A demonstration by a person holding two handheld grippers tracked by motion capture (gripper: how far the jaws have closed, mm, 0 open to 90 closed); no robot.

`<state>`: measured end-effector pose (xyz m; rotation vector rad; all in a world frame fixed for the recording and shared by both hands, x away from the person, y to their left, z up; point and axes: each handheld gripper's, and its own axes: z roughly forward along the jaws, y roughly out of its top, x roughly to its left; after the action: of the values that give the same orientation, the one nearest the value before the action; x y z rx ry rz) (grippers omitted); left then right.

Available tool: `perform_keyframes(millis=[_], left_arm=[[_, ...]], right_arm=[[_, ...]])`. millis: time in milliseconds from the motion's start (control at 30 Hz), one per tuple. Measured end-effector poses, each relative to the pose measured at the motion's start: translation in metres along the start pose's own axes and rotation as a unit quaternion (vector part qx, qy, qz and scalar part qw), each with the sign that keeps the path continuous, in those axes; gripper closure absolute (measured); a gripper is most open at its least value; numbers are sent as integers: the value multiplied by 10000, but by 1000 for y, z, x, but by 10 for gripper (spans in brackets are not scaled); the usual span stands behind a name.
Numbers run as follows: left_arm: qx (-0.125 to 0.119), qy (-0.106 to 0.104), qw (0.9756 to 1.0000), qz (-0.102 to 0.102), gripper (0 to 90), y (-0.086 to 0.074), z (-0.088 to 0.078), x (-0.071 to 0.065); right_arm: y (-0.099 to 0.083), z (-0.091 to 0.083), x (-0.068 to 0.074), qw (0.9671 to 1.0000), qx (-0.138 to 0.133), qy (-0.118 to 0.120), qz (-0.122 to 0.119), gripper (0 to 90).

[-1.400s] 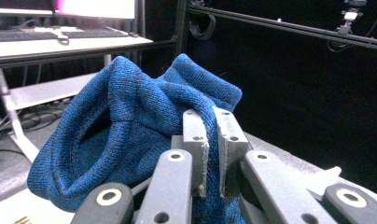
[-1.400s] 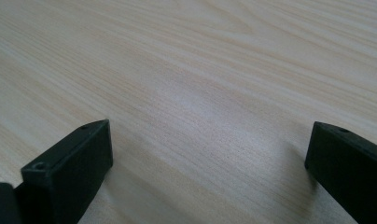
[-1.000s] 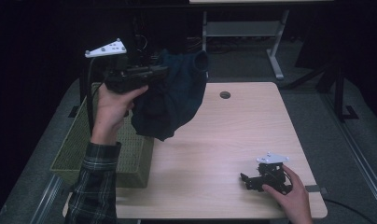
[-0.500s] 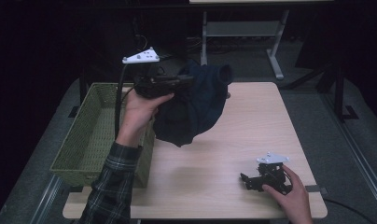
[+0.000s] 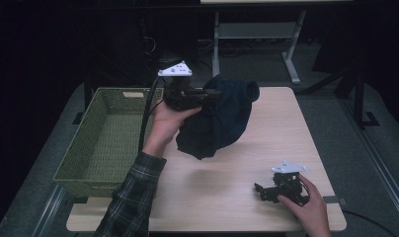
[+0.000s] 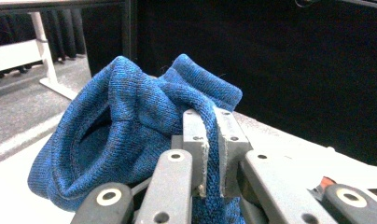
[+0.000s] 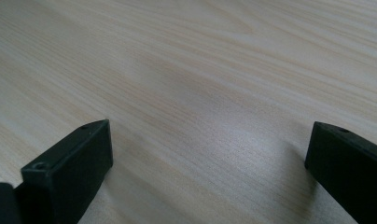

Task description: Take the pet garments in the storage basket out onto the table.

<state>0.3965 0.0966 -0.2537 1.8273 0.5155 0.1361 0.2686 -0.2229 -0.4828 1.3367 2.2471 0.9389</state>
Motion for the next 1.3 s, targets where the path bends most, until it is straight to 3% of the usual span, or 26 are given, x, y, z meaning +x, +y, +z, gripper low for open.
perform_keyframes(millis=[267,667,1000,1167,1300], left_arm=[[182,-20,9997,130,841,-12,28,-1],[343,-245,9991,-31,840,-36,71,2],[751,-306,9967,-46,825,-65,110,-2],[996,-229,9948,-22,804,-80,124,0],[959,-277,9949,-132,751,-85,127,3]], right_arm=[[0,0,0,10000,-3,-1,-6,4],[0,0,0,10000,-3,-1,-3,4],[0,0,0,10000,-1,-1,10,5],[0,0,0,10000,5,0,5,4],[0,0,0,10000,4,5,21,5]])
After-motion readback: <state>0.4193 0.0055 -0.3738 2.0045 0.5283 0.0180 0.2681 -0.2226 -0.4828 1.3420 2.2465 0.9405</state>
